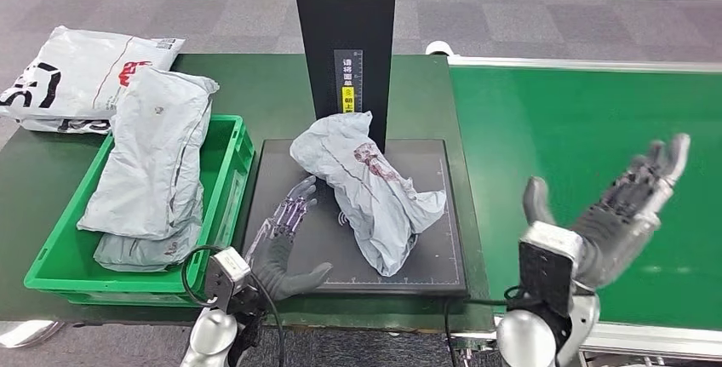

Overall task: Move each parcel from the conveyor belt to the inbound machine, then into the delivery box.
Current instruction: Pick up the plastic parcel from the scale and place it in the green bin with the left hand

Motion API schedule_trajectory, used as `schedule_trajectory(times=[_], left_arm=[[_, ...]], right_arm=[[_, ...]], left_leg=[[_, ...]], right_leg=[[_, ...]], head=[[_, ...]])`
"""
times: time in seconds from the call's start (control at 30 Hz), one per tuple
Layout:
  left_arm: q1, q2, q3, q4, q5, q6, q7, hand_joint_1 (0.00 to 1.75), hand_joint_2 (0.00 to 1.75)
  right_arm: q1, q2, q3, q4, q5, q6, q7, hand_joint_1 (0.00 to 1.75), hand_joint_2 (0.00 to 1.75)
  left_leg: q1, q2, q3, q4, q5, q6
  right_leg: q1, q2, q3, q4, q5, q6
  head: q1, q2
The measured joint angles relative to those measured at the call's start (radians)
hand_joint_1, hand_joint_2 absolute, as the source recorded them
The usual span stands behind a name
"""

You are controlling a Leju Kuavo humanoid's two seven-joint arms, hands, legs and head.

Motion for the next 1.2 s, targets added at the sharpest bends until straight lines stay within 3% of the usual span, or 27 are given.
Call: schedule_trajectory(times=[0.2,0.3,0.37,0.5,0.67,0.73,0.83,0.9,1.03,1.2], left_arm=[[0.0,0.0,0.0,-0.001,0.001,0.005,0.004,0.0,1.75],[0.0,0.0,0.0,-0.001,-0.038,0.062,0.021,0.0,1.75],[-0.001,0.0,0.0,-0.003,-0.171,0.217,0.058,0.0,1.75],[-0.012,-0.001,-0.047,-0.007,-0.707,0.681,0.242,0.0,1.75],[-0.039,0.003,-0.146,0.022,-1.047,0.83,0.396,0.0,1.75],[-0.079,0.009,-0.213,0.076,-1.193,0.872,0.544,0.0,1.75],[-0.228,0.015,-0.413,0.224,-1.275,0.918,0.856,0.0,1.75],[-0.338,0.004,-0.553,0.34,-1.28,0.94,0.96,0.0,1.75],[-0.46,-0.026,-0.715,0.529,-1.284,0.964,0.986,0.0,1.75],[-0.526,-0.041,-0.788,0.655,-1.284,0.981,0.992,0.0,1.75]], right_arm=[[0.108,-0.001,-0.013,-0.106,-0.021,-0.018,-0.025,0.0,1.75],[0.144,0.001,-0.029,-0.135,-0.033,-0.019,-0.035,0.0,1.75],[0.167,0.005,-0.041,-0.153,-0.042,-0.01,-0.041,0.0,1.75],[0.195,0.013,-0.057,-0.171,-0.055,0.051,-0.031,0.0,1.75],[0.195,0.016,-0.067,-0.172,-0.054,0.084,-0.017,0.0,1.75],[0.195,0.017,-0.072,-0.17,-0.048,0.086,-0.009,0.0,1.75],[0.191,0.017,-0.077,-0.166,-0.053,0.092,-0.008,0.0,1.75],[0.191,0.018,-0.08,-0.163,-0.07,0.104,-0.017,0.0,1.75],[0.191,0.019,-0.092,-0.156,-0.094,0.119,-0.034,0.0,1.75],[0.191,0.019,-0.099,-0.148,-0.1,0.121,-0.04,0.0,1.75]], left_leg=[[0.0,0.001,0.001,0.0,0.0,0.0],[0.0,0.001,0.001,0.0,0.0,0.0],[0.0,0.001,0.002,0.0,0.0,0.0],[0.0,0.002,0.002,0.0,0.0,0.0],[-0.001,0.006,0.004,0.0,0.0,0.0],[-0.001,0.005,0.005,0.001,-0.001,0.001],[-0.001,0.002,0.002,0.001,0.0,0.003],[-0.002,0.002,0.002,0.002,0.001,0.003],[-0.003,0.005,0.003,0.002,0.001,0.004],[-0.003,0.004,0.003,0.001,0.0,0.004]], right_leg=[[0.0,0.001,0.0,0.0,0.0,0.0],[0.0,0.001,0.001,0.0,0.0,0.0],[0.0,0.001,0.001,0.0,0.0,0.0],[0.0,0.002,0.001,0.0,0.0,0.0],[-0.001,0.005,0.0,0.0,0.0,0.0],[-0.001,0.004,0.0,-0.001,0.0,0.0],[-0.001,0.001,0.001,-0.001,0.002,0.002],[-0.002,0.001,0.003,0.0,0.003,0.003],[-0.003,0.004,0.002,0.0,0.003,0.004],[-0.003,0.004,0.002,0.0,0.003,0.004]], head=[[0.0,0.0],[0.0,0.0],[0.0,0.0],[0.0,0.0],[0.0,0.0],[0.0,0.0],[0.0,0.0],[0.0,0.0],[0.0,0.0],[0.0,0.0]])
